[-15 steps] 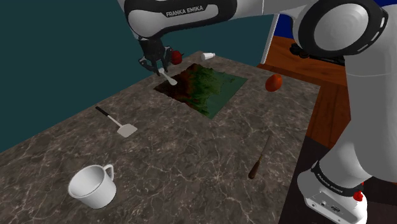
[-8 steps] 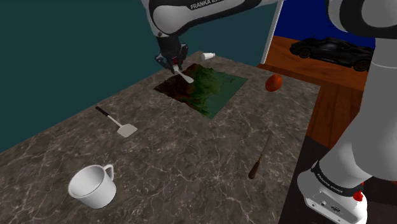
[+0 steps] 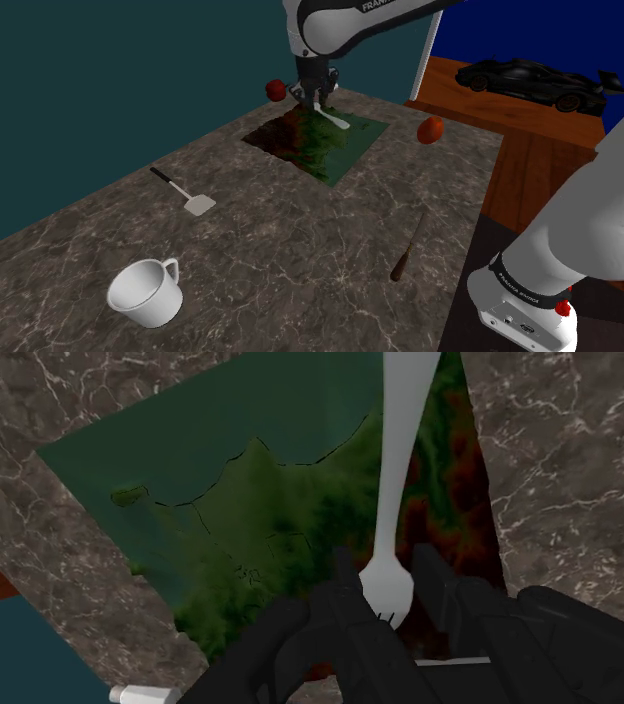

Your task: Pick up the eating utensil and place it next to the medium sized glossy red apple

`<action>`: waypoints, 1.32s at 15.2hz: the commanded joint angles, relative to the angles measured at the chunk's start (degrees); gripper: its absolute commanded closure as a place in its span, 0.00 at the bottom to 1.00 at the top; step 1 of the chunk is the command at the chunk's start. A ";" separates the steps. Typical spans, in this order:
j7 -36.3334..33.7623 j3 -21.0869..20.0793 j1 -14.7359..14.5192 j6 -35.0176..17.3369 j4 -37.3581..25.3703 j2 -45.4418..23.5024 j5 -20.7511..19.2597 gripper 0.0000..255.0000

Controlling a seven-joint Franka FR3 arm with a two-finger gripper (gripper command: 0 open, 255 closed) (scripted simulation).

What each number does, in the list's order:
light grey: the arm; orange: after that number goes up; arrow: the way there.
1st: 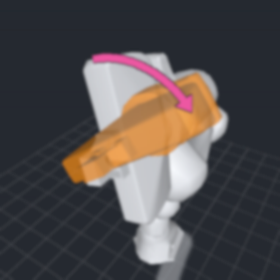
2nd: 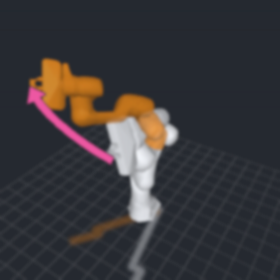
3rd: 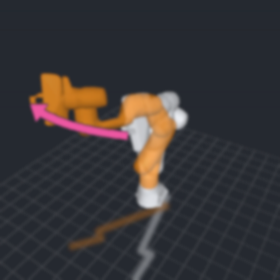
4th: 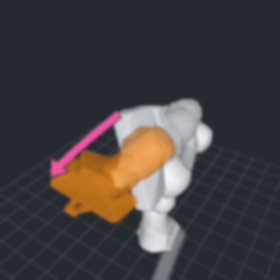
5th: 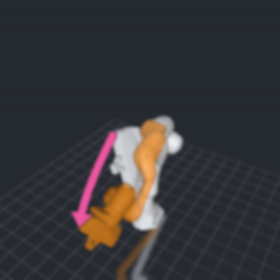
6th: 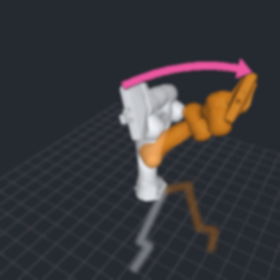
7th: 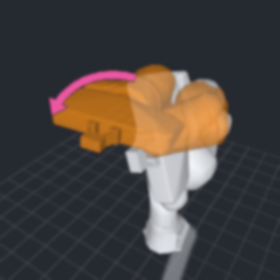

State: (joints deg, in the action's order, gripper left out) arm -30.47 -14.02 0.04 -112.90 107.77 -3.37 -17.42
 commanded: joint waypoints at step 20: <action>25.56 16.65 10.03 -8.98 33.04 30.73 1.46 1.00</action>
State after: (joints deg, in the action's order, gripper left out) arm -6.24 1.60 9.53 -121.35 139.66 26.42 -15.61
